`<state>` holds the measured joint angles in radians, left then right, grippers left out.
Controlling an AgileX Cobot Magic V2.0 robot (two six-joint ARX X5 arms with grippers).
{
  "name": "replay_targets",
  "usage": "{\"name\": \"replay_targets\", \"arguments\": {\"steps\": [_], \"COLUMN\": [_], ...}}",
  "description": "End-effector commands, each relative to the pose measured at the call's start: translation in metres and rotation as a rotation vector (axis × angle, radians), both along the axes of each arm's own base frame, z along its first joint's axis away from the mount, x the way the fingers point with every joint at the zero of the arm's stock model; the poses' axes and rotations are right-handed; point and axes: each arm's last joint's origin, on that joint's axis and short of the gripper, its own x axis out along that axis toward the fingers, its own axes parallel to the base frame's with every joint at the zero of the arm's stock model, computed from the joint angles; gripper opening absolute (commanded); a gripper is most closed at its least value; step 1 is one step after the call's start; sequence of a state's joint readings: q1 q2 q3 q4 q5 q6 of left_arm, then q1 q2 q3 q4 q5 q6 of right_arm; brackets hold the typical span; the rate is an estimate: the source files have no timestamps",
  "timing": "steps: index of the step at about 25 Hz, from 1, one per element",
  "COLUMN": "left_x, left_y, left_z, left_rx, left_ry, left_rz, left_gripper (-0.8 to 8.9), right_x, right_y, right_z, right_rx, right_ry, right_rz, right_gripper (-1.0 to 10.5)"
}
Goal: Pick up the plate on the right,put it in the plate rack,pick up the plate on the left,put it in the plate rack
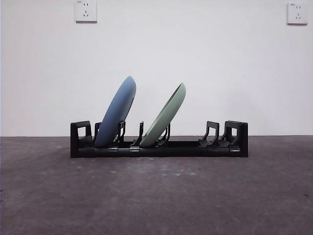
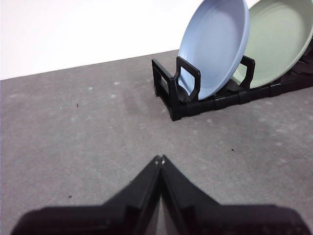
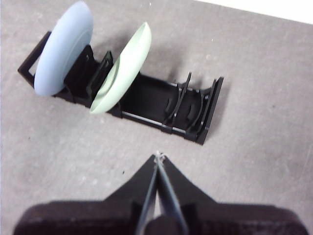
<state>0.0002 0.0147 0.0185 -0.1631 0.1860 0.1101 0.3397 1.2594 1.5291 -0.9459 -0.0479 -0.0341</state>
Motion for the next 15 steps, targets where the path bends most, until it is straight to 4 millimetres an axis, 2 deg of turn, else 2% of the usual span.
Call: {"name": "replay_targets", "arguments": {"steps": [1,9,12,15], "left_x": [0.001,0.002,0.003,0.003], "left_y": [0.0,0.0,0.0,0.0], "left_z": [-0.004,-0.006,-0.007,-0.008], "left_rx": [-0.012,-0.012,-0.012,-0.012], "left_ry": [0.013,0.047,0.06,0.066], "left_rz": [0.009,0.009,0.009,0.009], "left_gripper": [-0.01,-0.01,-0.01,-0.01], "right_x": [0.003,0.002,-0.019,-0.055], "right_y": [0.001,0.0,-0.018,-0.04], "right_z": [-0.003,-0.002,0.016,0.042], "right_rx": [0.0,-0.006,-0.069,-0.001], "right_ry": [0.002,-0.003,-0.13,-0.305], "right_rz": [-0.006,-0.016,-0.073,-0.133], "right_gripper": [0.0,0.0,0.0,0.0]}}
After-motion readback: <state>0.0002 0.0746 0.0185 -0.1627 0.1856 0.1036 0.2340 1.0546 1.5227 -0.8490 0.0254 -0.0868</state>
